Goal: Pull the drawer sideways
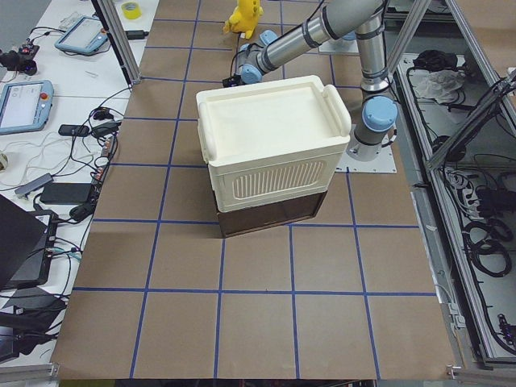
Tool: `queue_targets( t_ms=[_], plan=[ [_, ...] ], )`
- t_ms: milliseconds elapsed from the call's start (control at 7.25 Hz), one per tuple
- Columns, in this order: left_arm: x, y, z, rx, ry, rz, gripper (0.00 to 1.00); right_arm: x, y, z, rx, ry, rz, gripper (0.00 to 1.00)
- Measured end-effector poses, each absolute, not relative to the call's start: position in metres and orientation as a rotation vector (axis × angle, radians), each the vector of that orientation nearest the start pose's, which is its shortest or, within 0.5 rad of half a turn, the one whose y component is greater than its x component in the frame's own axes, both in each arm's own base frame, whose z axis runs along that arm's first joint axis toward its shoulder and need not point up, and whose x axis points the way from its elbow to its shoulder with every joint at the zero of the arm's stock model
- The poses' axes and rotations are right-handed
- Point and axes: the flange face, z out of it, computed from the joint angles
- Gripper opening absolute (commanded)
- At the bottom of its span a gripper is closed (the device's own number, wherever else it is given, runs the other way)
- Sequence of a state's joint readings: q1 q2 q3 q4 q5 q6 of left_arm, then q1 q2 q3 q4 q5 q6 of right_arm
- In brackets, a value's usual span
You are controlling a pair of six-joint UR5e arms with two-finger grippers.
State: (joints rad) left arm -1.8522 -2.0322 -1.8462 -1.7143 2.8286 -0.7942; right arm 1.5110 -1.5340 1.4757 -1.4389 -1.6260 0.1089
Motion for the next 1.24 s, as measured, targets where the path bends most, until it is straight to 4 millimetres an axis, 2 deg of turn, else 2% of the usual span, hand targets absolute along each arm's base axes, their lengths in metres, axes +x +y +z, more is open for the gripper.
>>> queue_targets(
  t_ms=[138,276,414,552,690,828,966,1103,1241],
  plan=[
    [-0.191,-0.49,0.194,0.119,1.8,0.055,0.99,0.098,-0.506,0.504,0.266,3.185,0.115,1.0],
    [-0.21,-0.488,0.208,0.088,1.886,0.078,0.99,0.098,-0.506,0.504,0.266,3.185,0.115,1.0],
    [-0.232,-0.487,0.229,0.053,2.005,0.111,0.99,0.098,-0.506,0.504,0.266,3.185,0.115,1.0],
    [-0.252,-0.487,0.26,0.023,2.156,0.149,0.99,0.097,-0.506,0.504,0.267,3.185,0.115,1.0],
    [-0.268,-0.489,0.305,0.021,2.333,0.164,0.99,0.097,-0.506,0.504,0.267,3.185,0.115,1.0],
    [-0.279,-0.487,0.359,0.06,2.501,0.129,0.99,0.098,-0.506,0.504,0.267,3.185,0.115,1.0],
    [-0.283,-0.48,0.411,0.111,2.639,0.051,0.98,0.098,-0.506,0.504,0.266,3.185,0.115,1.0],
    [-0.282,-0.471,0.45,0.164,2.739,-0.03,0.98,0.098,-0.506,0.504,0.266,3.185,0.115,1.0],
    [-0.278,-0.46,0.478,0.236,2.816,-0.09,0.97,0.098,-0.506,0.504,0.266,3.185,0.115,1.0]
  ],
)
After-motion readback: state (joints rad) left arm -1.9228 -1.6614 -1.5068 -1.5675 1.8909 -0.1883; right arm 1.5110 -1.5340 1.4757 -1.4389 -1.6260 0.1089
